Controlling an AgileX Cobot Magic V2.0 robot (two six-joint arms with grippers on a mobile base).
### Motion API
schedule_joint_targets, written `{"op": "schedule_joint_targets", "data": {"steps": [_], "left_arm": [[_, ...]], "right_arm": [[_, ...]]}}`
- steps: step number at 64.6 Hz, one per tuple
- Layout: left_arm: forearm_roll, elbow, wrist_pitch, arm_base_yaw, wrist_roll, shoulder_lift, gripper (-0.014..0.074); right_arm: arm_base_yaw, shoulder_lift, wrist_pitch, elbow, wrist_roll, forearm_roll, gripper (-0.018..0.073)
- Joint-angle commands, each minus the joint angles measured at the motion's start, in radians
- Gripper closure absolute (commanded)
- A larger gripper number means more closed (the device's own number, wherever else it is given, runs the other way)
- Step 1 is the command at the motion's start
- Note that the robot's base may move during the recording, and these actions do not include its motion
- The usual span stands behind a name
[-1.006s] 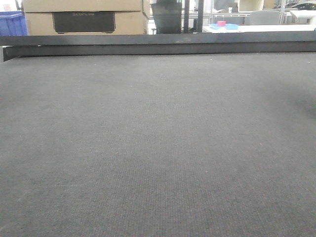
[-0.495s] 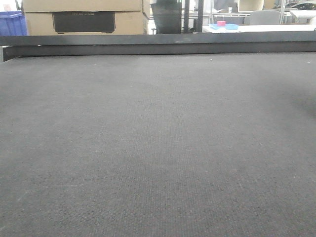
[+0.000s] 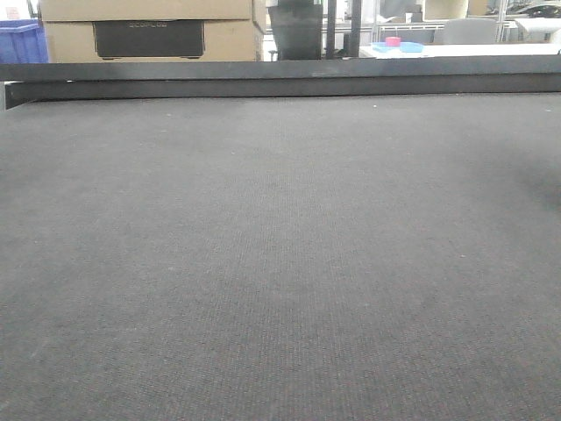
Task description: Place valve from conveyor to right shelf box
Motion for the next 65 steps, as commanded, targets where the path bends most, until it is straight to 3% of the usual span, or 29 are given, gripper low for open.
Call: {"op": "schedule_joint_targets", "data": {"steps": [1,19,65], "left_arm": [[-0.008,-0.013,-0.110,0.005,-0.005,-0.015,0.0708],[-0.008,-0.013,-0.233,0.005,-0.005,-0.015,0.0708],[-0.008,-0.013,-0.235,0.005,-0.005,-0.015,0.0708]], "right_arm": [[-0.001,-0.012,-0.129,-0.018,-0.007,-0.007,0.0713],[-0.001,-0.012,-0.251,-0.018,-0.007,-0.007,0.0713],[-0.001,-0.012,-0.253,-0.018,-0.007,-0.007,0.0713]]}}
